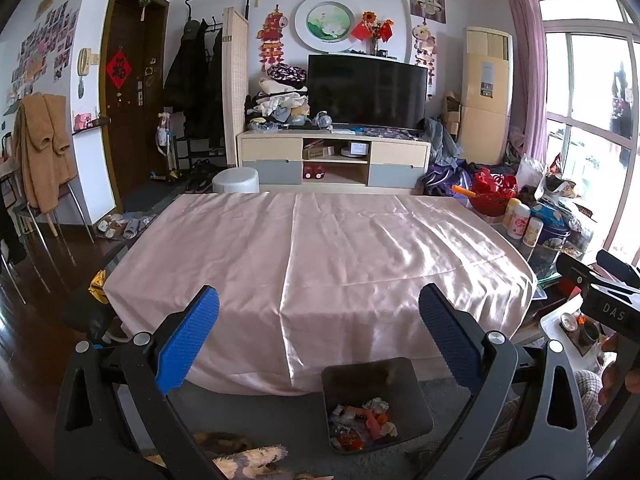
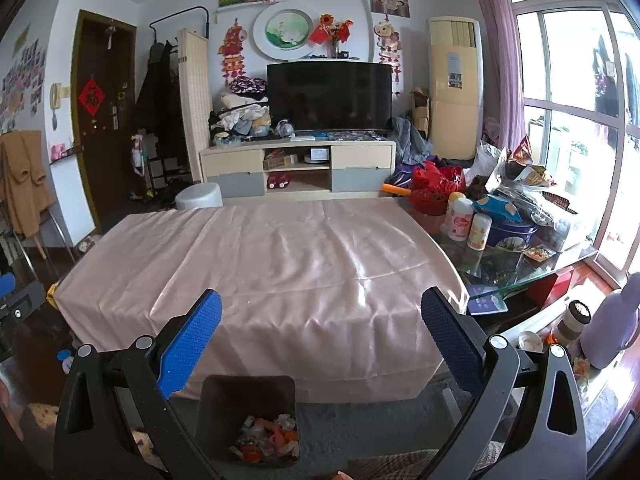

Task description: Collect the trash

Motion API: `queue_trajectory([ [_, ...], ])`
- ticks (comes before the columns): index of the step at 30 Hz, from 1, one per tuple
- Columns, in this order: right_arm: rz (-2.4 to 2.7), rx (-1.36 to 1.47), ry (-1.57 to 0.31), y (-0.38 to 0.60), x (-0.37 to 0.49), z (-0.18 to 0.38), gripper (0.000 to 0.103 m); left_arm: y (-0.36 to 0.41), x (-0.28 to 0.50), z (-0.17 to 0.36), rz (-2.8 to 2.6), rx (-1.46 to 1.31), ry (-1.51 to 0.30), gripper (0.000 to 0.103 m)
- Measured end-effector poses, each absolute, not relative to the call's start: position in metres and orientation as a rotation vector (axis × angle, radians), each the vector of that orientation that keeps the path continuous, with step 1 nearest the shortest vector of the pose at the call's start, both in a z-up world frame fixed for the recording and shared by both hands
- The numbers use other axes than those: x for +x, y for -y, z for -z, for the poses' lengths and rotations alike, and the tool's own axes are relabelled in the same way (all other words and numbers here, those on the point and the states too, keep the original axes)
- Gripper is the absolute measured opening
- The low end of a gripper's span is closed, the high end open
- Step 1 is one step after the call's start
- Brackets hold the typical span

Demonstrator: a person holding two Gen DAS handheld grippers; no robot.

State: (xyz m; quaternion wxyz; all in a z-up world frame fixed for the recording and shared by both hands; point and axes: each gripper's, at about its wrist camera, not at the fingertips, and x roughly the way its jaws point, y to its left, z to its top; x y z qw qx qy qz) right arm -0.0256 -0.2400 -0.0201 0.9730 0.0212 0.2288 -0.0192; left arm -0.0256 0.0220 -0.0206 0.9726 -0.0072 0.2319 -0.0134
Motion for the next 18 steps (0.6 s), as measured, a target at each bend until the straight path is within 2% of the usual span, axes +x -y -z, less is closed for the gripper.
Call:
queue_trajectory([
  [18, 0.042, 0.045, -0.463, 0.2385, -0.0269, 0.0205, 0.100, -0.0234, -0.0264, 0.0191, 0.028, -0.016, -0.465, 0.095],
])
